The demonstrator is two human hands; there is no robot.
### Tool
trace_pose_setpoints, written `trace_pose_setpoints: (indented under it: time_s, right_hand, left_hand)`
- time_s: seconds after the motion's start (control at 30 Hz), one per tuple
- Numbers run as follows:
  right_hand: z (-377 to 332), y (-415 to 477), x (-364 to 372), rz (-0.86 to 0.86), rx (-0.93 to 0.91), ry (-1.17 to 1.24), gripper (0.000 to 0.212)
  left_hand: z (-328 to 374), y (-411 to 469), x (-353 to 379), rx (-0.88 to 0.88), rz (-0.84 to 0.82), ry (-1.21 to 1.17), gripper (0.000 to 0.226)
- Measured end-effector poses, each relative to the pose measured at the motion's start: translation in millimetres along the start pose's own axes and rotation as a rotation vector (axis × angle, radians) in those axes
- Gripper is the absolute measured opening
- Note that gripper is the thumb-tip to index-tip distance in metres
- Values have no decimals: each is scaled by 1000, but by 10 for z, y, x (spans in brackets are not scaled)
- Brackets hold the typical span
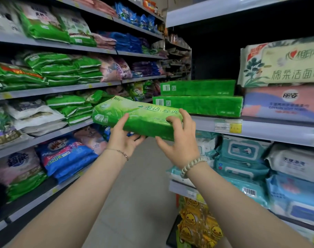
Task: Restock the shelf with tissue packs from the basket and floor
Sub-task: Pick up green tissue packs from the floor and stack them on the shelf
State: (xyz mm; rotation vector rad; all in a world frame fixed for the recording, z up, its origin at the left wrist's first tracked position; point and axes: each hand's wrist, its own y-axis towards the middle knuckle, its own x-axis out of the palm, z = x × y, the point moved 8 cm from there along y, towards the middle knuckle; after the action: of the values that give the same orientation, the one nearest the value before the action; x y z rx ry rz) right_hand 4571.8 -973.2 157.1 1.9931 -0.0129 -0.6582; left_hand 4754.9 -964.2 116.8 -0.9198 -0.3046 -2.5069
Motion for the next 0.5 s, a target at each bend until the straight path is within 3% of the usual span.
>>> trace_pose_setpoints:
  time_s: [0.1, 0.5]
  right_hand:
    - [-40, 70, -56, 26, -48, -78, 60]
    - [-100, 477, -638, 301, -263, -269, 52]
  left_hand:
    - [49, -31, 149, 4, -10, -26, 48]
    - [189, 51, 790, 54, -108, 7, 51]
